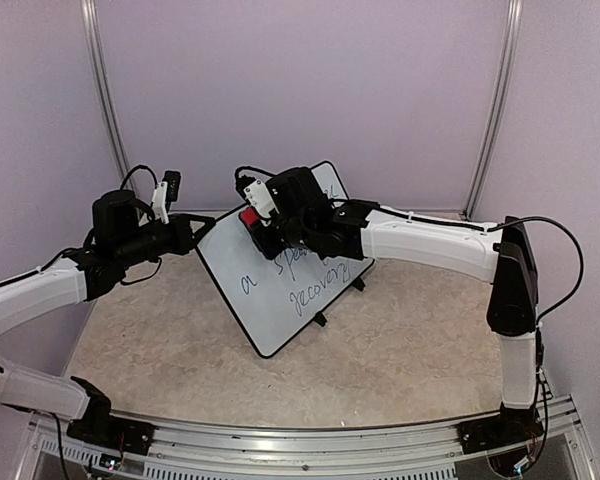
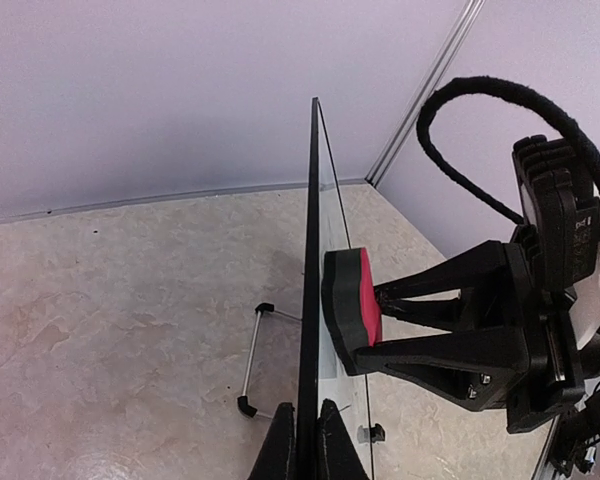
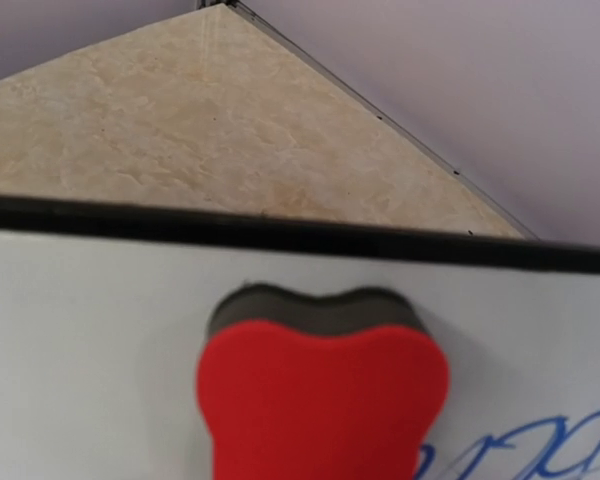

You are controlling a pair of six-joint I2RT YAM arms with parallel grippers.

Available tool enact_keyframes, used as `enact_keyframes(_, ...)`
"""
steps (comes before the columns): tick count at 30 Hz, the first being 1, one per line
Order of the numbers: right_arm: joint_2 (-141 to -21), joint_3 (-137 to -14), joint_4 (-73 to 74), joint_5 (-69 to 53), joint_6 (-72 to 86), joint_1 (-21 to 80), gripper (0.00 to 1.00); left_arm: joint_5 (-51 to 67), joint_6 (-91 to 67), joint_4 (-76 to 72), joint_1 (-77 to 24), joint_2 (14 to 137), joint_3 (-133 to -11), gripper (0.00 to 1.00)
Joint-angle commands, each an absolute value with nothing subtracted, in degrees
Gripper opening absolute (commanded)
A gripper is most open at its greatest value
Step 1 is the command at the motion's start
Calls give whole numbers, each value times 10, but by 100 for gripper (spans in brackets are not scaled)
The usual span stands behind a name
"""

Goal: Erase the whiteboard

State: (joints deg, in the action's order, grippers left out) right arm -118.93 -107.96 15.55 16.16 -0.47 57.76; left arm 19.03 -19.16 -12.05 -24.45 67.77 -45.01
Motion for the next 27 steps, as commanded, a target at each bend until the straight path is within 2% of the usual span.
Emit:
enact_keyframes(1, -1208, -1057, 171, 171, -8, 569, 27, 229, -177, -173, -252, 663, -462, 0)
enact_keyframes(8, -1162, -945, 150, 159, -2, 568, 26, 234, -179, -177, -252, 664, -462, 0)
enact_keyframes(13, -1151, -923, 142, 152, 15, 569, 26, 234, -180, -178, -251, 664, -462, 0)
enact_keyframes(27, -1229, -1126, 213, 104, -6, 555, 27, 230, -172, -174, -253, 658, -462, 0)
